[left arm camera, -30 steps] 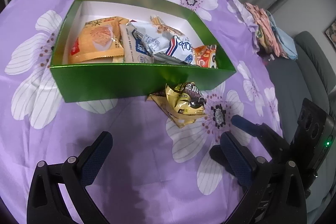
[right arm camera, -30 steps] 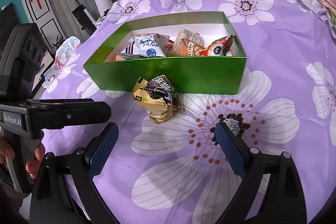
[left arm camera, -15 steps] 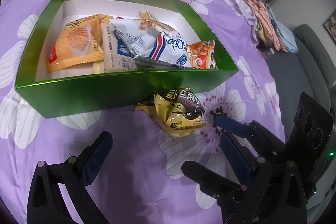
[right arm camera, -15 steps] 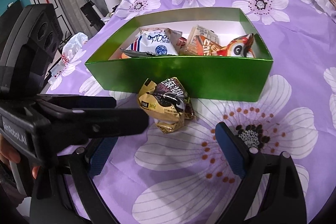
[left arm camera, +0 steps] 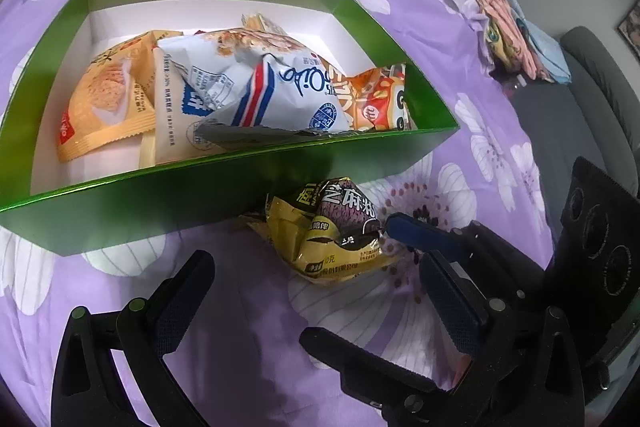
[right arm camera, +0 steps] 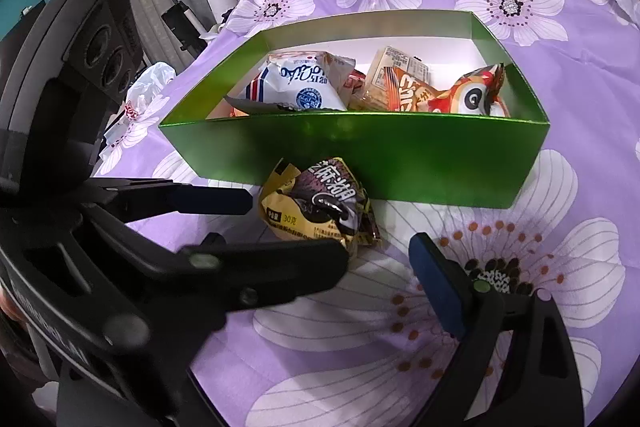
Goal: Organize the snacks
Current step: 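Lower both grippers around the gold crinkled wrapper beside the box, then close both grippers on the gold wrapper and lift it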
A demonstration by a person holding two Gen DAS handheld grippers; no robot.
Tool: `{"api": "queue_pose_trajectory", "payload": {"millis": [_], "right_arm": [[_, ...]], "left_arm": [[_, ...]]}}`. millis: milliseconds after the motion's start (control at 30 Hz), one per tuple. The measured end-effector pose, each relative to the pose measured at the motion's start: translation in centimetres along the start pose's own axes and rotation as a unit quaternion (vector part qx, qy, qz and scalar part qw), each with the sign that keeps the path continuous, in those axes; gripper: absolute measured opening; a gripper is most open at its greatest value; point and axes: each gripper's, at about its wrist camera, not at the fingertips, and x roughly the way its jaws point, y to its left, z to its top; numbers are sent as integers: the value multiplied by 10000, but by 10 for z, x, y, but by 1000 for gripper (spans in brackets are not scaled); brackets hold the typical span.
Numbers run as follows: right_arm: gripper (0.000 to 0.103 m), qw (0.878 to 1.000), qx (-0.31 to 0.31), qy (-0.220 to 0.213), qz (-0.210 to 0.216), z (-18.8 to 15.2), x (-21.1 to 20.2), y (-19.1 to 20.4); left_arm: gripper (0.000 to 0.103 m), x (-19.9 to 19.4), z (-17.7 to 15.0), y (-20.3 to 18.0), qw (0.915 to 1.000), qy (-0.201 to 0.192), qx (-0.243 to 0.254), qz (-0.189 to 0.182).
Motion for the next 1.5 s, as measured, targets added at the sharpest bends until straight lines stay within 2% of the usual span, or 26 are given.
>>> {"api": "queue_pose_trajectory", "payload": {"millis": [500,600,667,733,800,933,1033,1133,1267,1367,1500], "right_arm": [[92,9990,248,16,374,-2,10,-9],[85,9984,276,65,496,-3,12,-10],[76,9980,287,86,548,-3,14,-9],[69,9979,328,96,549,-3,14,-10],[63,9975,406,100,569,-3,14,-13],[59,9973,446,121,578,-2,14,-14],[56,9981,338,144,500,-3,15,-11],[55,9982,324,130,480,-3,16,-10],[53,9980,342,114,512,-5,14,-12],[49,9981,290,98,526,-6,13,-10],[48,9985,252,67,485,-8,10,-8]], "left_arm": [[102,8,4,-4,9999,-15,70,142],[102,8,5,-4,9999,-54,38,111],[102,9,6,-3,9999,-77,31,120],[98,9,5,-4,9999,-95,38,98],[87,9,6,-6,9999,-99,73,75],[84,10,7,-6,9999,-103,56,110],[65,11,7,-5,10000,-60,49,-55],[65,13,6,-9,9999,-29,138,40],[60,15,4,-9,9999,37,126,-6],[59,16,4,-9,9999,38,140,4],[58,14,4,-9,9999,19,131,-29]]}}
